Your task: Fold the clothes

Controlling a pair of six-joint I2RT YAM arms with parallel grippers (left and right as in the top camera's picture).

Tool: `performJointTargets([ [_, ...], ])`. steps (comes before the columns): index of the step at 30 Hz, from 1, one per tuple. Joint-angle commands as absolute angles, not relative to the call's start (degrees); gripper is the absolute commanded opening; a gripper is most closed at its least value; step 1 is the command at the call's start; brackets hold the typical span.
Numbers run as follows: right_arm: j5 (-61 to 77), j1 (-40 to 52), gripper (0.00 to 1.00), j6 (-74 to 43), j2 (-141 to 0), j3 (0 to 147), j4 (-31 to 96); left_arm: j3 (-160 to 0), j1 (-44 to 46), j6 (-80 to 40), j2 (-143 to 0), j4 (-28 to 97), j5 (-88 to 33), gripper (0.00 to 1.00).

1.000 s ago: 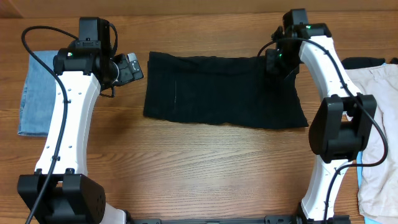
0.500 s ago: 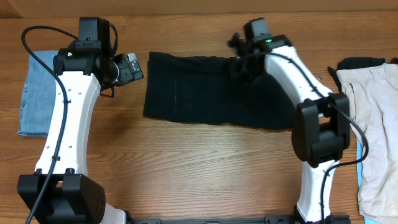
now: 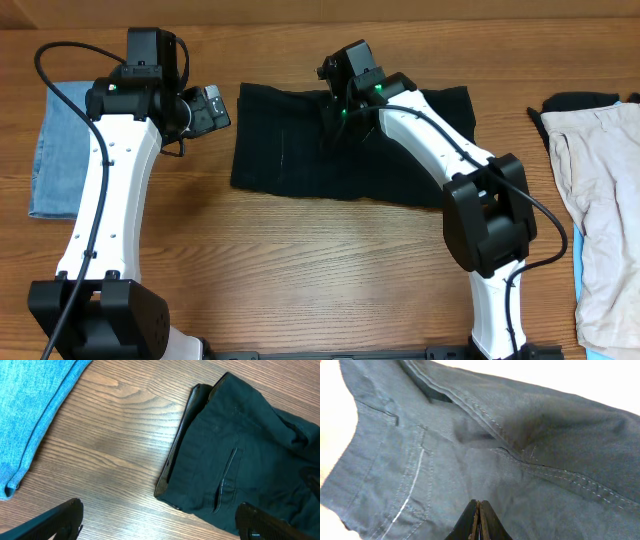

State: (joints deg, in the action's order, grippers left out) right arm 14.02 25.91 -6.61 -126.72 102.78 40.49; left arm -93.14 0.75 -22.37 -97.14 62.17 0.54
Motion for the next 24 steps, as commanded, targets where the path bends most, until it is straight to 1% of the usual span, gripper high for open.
performJointTargets([
  [1, 13.3, 25.89, 0.04, -7.55, -129.34, 102.52, 37.65, -93.54, 0.78, -22.28, -97.21, 62.15, 1.04, 1.0],
  [4, 13.3, 25.89, 0.04, -7.75, -129.36, 102.52, 32.91, -93.54, 0.71, -22.28, -97.21, 62.15, 1.04, 1.0],
  [10, 12.69, 25.87, 0.04, -7.77, -131.72, 102.52, 28.25, -93.54, 0.73, -22.28, -97.21, 62.15, 1.04, 1.0],
  [14, 7.33, 25.87, 0.04, -7.75, -132.07, 102.52, 23.64, -93.54, 0.71, -22.28, -97.21, 62.13, 1.04, 1.0],
  [17, 6.83, 25.87, 0.04, -7.75, -132.07, 102.52, 20.23, -93.54, 0.71, -22.28, -97.21, 62.15, 1.04, 1.0],
  [21, 6.2, 25.8, 0.04, -7.49, -131.9, 103.04, 17.91, -93.54, 0.75, -22.28, -97.21, 62.15, 1.04, 1.0],
  [24, 6.26, 25.43, 0.04, -7.51, -129.73, 104.84, 20.25, -93.54, 0.75, -22.28, -97.21, 62.15, 1.04, 1.0],
])
